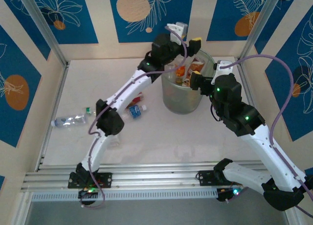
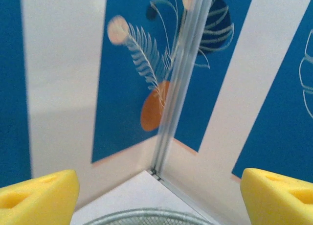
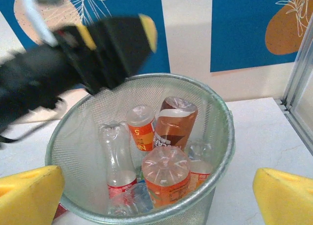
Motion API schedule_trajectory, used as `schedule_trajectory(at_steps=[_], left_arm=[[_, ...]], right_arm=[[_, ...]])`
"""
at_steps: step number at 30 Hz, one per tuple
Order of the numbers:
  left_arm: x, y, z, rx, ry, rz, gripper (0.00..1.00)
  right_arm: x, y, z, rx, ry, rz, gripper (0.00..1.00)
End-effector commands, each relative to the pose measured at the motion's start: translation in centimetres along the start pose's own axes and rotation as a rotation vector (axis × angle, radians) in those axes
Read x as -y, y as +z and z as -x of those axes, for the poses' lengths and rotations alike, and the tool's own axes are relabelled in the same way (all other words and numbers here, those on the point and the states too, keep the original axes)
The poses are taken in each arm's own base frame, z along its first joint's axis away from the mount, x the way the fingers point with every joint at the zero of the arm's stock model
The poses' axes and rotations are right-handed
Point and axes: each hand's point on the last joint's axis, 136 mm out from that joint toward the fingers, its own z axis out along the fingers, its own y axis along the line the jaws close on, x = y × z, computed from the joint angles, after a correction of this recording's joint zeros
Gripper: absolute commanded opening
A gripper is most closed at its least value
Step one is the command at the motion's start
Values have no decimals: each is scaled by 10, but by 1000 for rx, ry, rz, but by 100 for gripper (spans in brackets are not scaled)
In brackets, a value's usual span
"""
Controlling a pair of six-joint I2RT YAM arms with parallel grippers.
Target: Put the plastic bottles in the bin
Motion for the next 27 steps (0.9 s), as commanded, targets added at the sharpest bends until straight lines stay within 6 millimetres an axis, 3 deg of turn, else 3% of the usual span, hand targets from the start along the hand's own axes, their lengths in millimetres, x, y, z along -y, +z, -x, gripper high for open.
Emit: schedule_trajectory(at_steps=[1, 6, 10, 13, 18, 24, 27], left_arm=[[-5, -47, 77, 83, 79, 121, 88], [-26, -109, 105, 42, 140, 311, 99], [-52, -171, 102, -38, 158, 472, 99], [-74, -224, 83, -111, 145, 578, 99], [-119, -317, 29, -246, 14, 775, 100], [-156, -404, -43, -478, -94, 988, 99], [-175, -434, -70, -529, -206, 1066, 99]], right_arm=[[0, -7, 9, 17, 29, 9, 99], [-3, -5, 7, -3, 31, 21, 99], [-8, -1, 2, -35, 21, 30, 99], [-15, 2, 0, -57, 13, 49, 99], [-25, 8, -2, -88, 1, 73, 99], [-29, 12, -5, -101, -12, 74, 99], [-34, 14, -6, -108, -22, 89, 99]])
